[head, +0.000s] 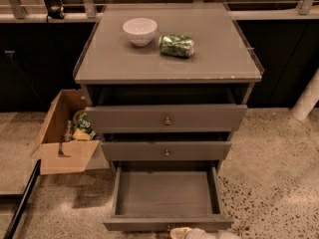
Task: Close bottom drawer
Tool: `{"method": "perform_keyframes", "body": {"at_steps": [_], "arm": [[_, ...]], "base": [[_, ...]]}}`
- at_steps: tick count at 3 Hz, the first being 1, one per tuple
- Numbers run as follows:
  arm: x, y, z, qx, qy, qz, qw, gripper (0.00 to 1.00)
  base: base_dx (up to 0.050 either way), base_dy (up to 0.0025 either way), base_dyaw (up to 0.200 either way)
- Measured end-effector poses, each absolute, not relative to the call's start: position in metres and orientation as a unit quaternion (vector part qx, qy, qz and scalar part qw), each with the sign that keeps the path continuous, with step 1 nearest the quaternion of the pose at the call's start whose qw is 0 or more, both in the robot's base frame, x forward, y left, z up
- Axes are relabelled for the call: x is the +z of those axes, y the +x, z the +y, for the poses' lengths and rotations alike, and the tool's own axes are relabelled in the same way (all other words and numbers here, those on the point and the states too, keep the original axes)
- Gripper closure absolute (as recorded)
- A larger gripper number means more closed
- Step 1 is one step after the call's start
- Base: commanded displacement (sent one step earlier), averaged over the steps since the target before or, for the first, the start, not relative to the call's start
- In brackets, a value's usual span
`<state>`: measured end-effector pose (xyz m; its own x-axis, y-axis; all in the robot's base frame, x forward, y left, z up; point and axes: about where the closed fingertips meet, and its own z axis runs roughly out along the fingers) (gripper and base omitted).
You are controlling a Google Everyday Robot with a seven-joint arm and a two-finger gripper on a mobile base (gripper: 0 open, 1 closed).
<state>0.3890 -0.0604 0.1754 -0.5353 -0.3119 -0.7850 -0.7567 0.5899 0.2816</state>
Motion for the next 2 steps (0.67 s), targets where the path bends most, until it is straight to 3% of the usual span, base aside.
{"method": "perform_keyframes", "body": {"at_steps": [2], "arm": [[0.156,0.428,-0.057,0.319,-0.322,0.814,0.363,1.0]], "base": [[0.0,0.0,0.0]]}}
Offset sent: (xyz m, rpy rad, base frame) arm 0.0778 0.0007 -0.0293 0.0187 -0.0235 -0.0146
